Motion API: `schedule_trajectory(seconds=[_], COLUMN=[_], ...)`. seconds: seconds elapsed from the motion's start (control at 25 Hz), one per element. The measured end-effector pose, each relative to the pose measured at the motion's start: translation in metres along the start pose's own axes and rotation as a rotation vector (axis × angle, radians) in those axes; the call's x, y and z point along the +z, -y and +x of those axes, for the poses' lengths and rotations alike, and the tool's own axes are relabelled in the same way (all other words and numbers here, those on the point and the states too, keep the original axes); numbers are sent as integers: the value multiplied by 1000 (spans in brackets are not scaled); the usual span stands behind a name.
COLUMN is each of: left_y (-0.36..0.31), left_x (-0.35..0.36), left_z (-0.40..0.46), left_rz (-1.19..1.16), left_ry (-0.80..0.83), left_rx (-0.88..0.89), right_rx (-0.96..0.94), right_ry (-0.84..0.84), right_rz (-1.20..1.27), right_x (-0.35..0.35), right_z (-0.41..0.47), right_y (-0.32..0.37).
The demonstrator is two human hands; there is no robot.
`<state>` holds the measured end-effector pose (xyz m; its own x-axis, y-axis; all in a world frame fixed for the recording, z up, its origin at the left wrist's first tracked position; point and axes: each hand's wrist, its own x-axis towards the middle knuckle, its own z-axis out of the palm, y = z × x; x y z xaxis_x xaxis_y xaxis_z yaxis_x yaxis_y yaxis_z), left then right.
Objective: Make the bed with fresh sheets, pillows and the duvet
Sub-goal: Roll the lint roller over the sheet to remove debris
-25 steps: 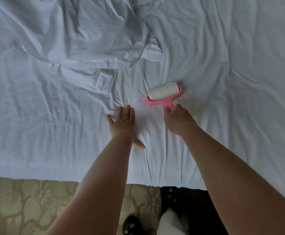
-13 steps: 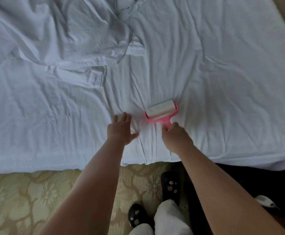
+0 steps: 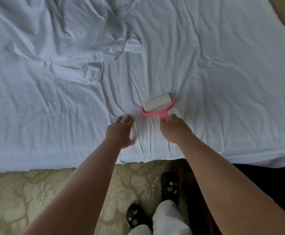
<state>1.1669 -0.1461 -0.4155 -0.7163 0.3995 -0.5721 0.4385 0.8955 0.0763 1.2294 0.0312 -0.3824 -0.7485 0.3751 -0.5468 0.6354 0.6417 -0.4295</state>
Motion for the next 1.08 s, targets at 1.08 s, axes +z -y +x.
schedule_trajectory(seconds=[1.08], left_y=[138], left_x=[-2], left_z=[-38], left_rz=[-140], left_ry=[194], left_rx=[-572], right_rx=[-484], right_ry=[187], right_rz=[-408], right_x=[42], right_z=[34], right_y=[135])
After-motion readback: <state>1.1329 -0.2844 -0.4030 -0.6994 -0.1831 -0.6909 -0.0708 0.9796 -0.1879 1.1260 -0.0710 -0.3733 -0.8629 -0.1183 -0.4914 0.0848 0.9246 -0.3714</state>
